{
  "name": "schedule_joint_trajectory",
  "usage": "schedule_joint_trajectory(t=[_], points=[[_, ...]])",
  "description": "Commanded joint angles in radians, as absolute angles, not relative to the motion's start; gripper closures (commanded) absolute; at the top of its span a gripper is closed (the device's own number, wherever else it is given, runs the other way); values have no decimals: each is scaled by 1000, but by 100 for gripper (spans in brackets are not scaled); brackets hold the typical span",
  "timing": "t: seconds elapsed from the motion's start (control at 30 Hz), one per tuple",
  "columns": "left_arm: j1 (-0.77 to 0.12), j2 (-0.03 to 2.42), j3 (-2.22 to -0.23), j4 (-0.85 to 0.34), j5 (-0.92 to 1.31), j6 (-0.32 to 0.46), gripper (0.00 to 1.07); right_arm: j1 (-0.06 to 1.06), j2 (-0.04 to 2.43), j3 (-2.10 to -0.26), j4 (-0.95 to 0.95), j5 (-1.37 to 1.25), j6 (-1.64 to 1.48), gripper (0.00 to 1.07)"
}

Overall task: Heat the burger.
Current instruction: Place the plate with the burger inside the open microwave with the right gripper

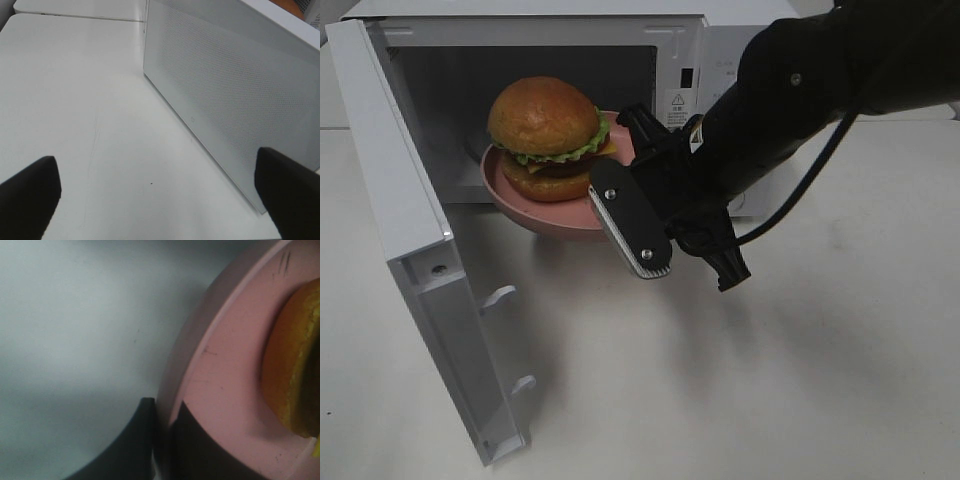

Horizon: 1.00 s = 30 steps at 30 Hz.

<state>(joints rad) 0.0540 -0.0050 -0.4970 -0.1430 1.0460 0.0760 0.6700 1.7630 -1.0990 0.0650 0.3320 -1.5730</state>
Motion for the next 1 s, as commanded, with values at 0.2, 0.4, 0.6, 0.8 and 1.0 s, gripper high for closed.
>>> schedule_joint_trajectory(t=[0.2,0.4,0.6,0.8,1.0], points=[[56,-25,-494,-145,1036,76,9,671,1835,-1225,35,318,-1508,107],[56,-25,-494,-145,1036,76,9,671,1902,-1314,30,355,-1473,107],[56,-25,-494,-145,1036,76,9,671,1946,-1387,27,407,-1468,107],[56,-25,-494,-145,1036,76,9,671,1996,-1470,-5,434,-1401,107],[56,-25,-494,-145,1036,76,9,671,2050,-1555,-24,435,-1380,107]])
